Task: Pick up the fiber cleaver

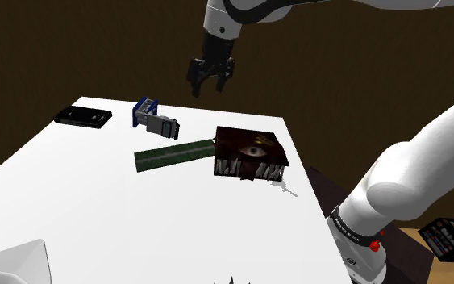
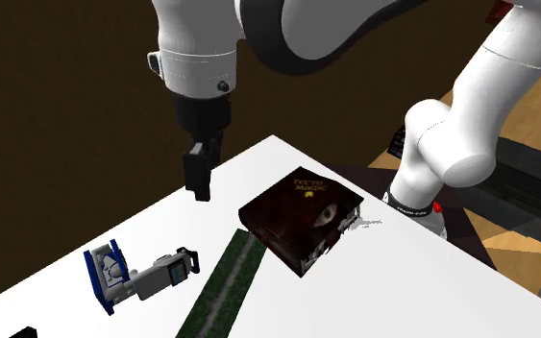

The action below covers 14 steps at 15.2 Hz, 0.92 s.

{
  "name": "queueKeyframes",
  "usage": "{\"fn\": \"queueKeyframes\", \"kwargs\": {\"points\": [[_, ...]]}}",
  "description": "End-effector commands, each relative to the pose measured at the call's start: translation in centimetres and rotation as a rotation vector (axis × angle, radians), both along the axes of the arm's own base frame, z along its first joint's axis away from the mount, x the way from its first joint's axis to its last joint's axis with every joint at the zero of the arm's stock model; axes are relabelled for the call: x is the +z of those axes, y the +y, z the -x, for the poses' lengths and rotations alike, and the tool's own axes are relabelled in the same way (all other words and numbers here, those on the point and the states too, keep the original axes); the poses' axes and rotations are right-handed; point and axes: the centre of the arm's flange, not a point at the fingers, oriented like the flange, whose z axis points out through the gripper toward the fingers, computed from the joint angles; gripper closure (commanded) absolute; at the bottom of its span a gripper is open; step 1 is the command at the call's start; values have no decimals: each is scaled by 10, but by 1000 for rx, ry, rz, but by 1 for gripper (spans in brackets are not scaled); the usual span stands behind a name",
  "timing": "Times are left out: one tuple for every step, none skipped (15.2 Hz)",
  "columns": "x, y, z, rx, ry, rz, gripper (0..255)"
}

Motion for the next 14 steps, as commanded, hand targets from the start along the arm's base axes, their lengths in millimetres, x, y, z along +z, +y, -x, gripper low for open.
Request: {"fn": "queueKeyframes", "kwargs": {"points": [[-11,23,-16,3,5,-3,0],[-15,34,-23,5,7,-4,0],[-20,44,-30,7,10,-4,0],[-25,54,-37,10,12,-5,0],[-29,65,-44,12,15,-6,0],[-34,75,-50,14,17,-6,0],[-39,85,-57,16,20,-7,0],[-43,96,-64,18,22,-8,0],[-48,106,-71,20,25,-8,0],[-53,117,-78,22,27,-9,0],[-58,127,-84,24,29,-10,0],[-62,137,-91,26,32,-10,0],[-66,145,-96,27,34,-11,0],[-71,145,-96,27,34,-11,0]]}}
